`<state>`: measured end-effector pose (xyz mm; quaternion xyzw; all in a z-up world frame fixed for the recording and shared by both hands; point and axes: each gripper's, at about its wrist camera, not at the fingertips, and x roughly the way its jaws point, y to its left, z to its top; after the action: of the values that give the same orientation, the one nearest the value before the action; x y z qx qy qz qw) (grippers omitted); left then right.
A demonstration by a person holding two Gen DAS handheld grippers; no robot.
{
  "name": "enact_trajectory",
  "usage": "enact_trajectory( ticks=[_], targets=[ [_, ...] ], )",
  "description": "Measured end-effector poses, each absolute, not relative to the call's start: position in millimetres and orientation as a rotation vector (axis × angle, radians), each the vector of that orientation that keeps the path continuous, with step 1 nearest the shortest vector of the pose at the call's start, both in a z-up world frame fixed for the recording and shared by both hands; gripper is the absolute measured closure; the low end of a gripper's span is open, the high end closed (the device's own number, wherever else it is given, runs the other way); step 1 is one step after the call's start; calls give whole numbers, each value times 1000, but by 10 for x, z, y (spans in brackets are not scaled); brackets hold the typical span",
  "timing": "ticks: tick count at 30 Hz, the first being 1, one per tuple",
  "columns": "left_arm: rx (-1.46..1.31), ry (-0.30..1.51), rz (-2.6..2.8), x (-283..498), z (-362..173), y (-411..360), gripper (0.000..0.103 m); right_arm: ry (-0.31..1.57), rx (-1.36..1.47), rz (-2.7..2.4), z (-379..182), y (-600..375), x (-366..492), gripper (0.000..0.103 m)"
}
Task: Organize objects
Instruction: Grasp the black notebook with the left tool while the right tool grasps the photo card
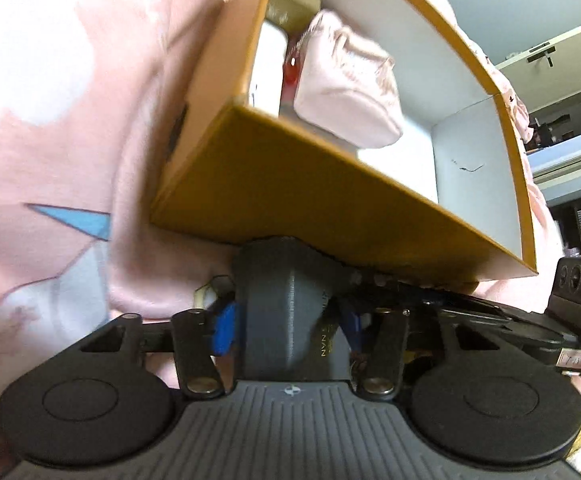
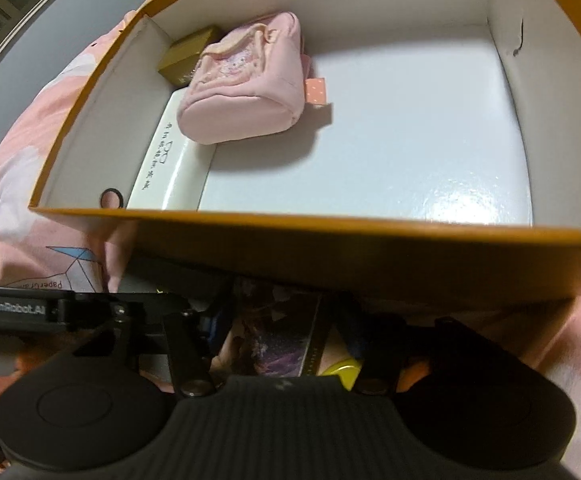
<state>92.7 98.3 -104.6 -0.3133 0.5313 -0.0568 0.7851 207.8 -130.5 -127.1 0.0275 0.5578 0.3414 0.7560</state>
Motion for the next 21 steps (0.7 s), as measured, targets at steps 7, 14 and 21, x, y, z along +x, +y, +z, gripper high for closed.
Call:
enact_trajectory(
  ticks=[7,14,21],
  targets=[
    [-497,1111,-45,641,-711,955,55,1270,157,787,-1237,-1255,2007,67],
    [-482,1121,-31,629,-712,1043,55,1389,219,767,-1397,-1194,2015,62],
    [-524,1106,-33,802,-784,1005,56,1434,257,780,-1494,-1134,2032,56]
  ],
)
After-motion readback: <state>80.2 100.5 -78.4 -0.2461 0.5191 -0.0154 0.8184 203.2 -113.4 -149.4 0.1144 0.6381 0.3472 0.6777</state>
